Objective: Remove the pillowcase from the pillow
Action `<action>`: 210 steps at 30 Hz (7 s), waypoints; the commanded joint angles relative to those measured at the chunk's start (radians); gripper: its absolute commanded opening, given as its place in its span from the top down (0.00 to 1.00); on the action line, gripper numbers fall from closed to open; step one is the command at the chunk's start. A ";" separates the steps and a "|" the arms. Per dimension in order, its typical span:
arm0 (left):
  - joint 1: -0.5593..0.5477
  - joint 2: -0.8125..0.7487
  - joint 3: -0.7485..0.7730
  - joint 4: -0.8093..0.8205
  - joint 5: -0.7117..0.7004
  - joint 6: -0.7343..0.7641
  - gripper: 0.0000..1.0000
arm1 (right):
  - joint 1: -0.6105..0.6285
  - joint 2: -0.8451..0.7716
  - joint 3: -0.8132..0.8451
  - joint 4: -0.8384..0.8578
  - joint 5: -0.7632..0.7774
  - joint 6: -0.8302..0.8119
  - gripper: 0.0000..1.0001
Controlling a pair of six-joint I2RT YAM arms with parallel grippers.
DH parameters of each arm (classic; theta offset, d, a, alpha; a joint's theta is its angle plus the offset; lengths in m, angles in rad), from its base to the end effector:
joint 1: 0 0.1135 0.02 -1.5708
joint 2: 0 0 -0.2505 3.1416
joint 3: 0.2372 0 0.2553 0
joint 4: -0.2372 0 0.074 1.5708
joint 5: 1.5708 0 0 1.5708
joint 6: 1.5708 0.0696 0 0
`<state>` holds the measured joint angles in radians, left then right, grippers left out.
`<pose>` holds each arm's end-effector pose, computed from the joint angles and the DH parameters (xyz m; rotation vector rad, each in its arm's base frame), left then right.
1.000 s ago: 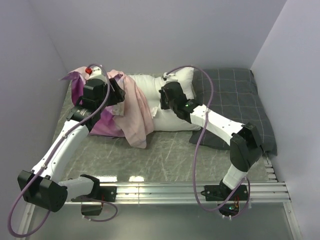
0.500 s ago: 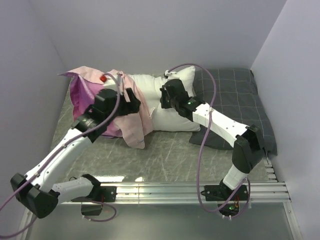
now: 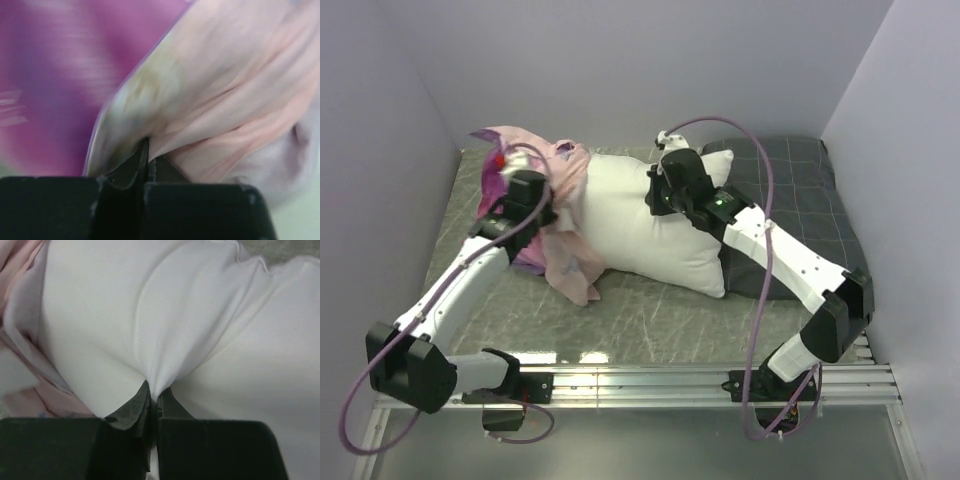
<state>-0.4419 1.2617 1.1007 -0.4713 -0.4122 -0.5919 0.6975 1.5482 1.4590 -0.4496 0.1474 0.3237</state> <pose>0.2917 -0.1072 0.2901 -0.3856 2.1117 -0.1469 0.3051 0.2423 0.3283 -0.3088 2.1141 0.4542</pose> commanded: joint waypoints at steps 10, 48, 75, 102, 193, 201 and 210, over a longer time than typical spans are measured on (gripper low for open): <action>0.528 -0.171 -0.077 0.065 0.182 -0.065 0.99 | -0.308 -0.220 0.132 -0.057 0.032 -0.035 1.00; 0.166 -0.050 -0.015 0.169 0.397 -0.036 0.41 | 0.135 0.297 0.015 0.101 0.244 -0.215 0.93; -0.109 -0.186 -0.299 0.039 -0.117 -0.256 0.81 | 0.016 0.190 0.396 -0.149 0.103 -0.147 1.00; 0.644 -0.191 -0.295 0.192 0.355 -0.157 0.77 | -0.112 -0.054 0.252 -0.109 0.064 -0.135 1.00; 0.023 -0.427 -0.252 -0.168 0.092 -0.132 0.13 | 0.011 0.145 0.030 0.262 -0.132 0.152 1.00; 0.023 -0.346 -0.289 -0.109 0.084 -0.118 0.77 | 0.013 0.110 0.012 0.250 -0.222 0.095 0.81; 0.022 -0.344 -0.272 -0.087 0.105 -0.111 0.99 | 0.220 -0.057 -0.188 0.216 -0.062 -0.104 0.23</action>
<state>-0.4149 0.9161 0.8177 -0.6174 -0.3332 -0.6998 0.8314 1.5558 1.3418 -0.2531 0.0044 0.3141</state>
